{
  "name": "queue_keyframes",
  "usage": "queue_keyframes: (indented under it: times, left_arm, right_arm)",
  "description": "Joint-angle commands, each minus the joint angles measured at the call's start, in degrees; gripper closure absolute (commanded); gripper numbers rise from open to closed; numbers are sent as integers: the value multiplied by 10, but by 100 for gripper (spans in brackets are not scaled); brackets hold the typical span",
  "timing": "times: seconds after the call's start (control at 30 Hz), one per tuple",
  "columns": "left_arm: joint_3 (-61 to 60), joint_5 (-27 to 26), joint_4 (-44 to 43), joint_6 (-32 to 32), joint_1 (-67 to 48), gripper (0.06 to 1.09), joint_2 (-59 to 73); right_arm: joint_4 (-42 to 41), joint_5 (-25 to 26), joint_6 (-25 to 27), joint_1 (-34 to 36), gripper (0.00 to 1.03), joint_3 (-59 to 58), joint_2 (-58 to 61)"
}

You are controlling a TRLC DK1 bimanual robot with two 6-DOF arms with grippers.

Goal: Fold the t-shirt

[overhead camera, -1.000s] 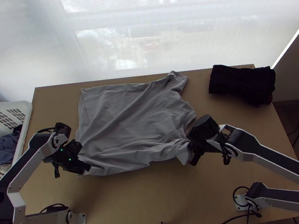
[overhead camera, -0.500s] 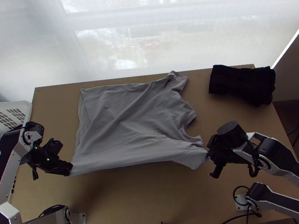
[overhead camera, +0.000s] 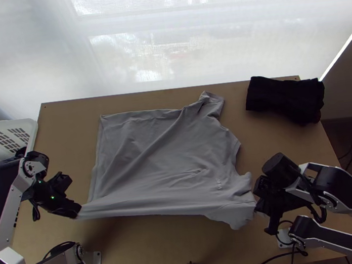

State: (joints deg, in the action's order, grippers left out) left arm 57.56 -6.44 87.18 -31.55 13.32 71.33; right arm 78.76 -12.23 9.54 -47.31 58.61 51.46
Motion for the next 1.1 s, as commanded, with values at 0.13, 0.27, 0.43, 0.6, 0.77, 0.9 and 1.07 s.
queue_keyframes:
  times: [0.13,0.27,0.43,0.6,0.77,0.9,1.07]
  left_arm:
    - [-88,-27,-49,-4,-33,103,47]
    - [-92,-78,-92,-19,-10,53,64]
    - [-46,-107,-103,-47,16,30,65]
    - [102,-156,-104,3,31,30,144]
    - [265,-185,-165,126,-10,30,251]
    - [375,-181,-214,221,-51,30,348]
    - [495,-151,-226,283,-94,30,460]
  right_arm:
    - [1,-24,26,-38,100,-76,71]
    - [-48,-23,33,-37,71,-130,96]
    - [-58,-23,43,-16,4,-152,129]
    - [-59,-29,62,51,4,-107,134]
    - [-59,-39,65,103,4,-40,160]
    - [-58,-39,58,133,4,18,171]
    - [-54,-39,37,144,4,34,149]
